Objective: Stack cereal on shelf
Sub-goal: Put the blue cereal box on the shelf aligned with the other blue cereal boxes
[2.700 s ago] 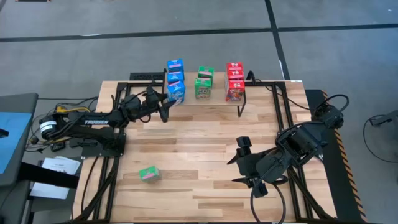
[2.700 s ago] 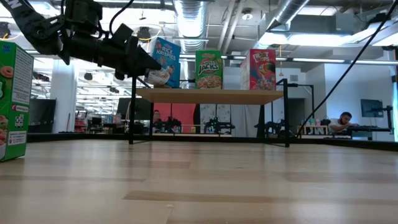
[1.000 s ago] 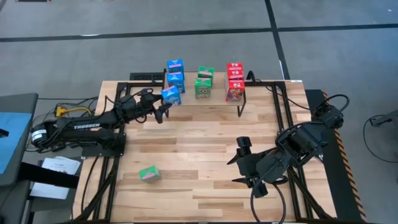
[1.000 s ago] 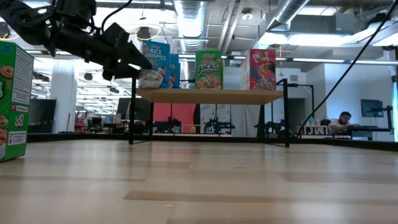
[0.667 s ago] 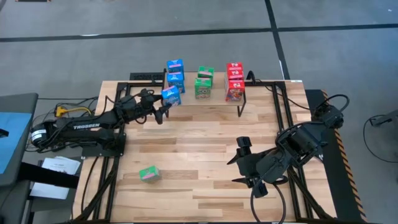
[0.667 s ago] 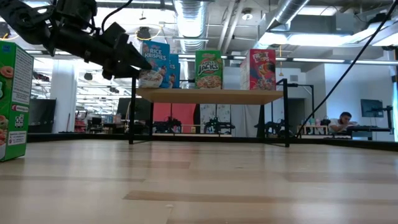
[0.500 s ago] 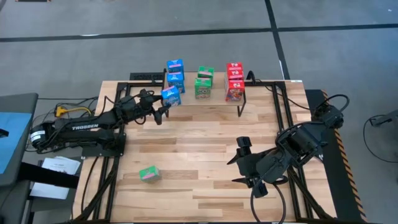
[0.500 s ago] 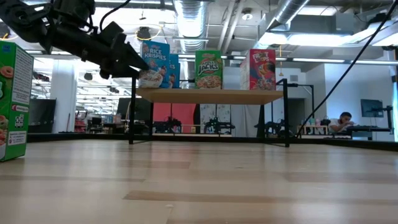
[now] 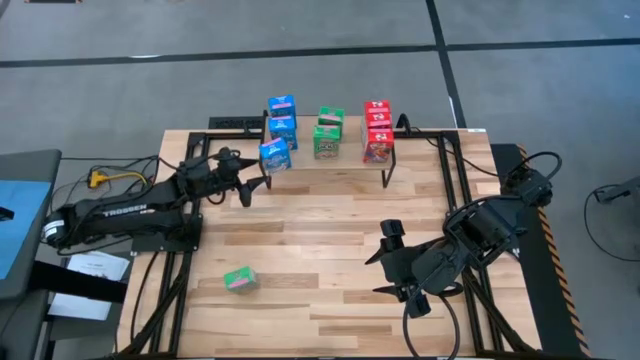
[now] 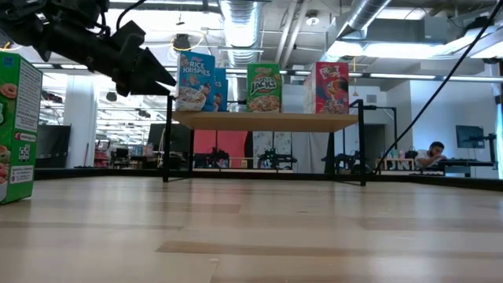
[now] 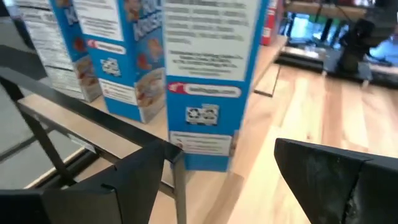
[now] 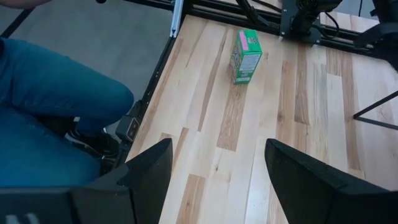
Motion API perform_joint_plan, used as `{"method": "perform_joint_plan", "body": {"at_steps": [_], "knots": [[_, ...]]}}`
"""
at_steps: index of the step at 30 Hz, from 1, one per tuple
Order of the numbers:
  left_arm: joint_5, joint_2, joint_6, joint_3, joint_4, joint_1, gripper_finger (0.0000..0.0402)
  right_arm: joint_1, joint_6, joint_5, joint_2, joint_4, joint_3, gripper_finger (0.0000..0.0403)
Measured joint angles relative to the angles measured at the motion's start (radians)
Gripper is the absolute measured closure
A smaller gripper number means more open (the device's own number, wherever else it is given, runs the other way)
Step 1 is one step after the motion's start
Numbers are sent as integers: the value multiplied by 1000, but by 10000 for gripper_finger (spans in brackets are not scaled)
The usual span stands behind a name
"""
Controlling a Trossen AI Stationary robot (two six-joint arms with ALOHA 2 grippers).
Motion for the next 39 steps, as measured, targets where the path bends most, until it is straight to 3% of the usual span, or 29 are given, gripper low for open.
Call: {"method": "perform_joint_plan", "body": {"at_steps": [12,16,20,39], "knots": [[5,-14,116,0,-36,-139,111,0,0,0,0,0,0,122],[-53,-14,124,0,-33,-169,111,0,0,0,0,0,0,122],[-126,-14,113,0,-21,-176,111,0,0,0,0,0,0,122],[-203,158,105,0,196,-175,111,0,-2,0,0,0,0,122]]}}
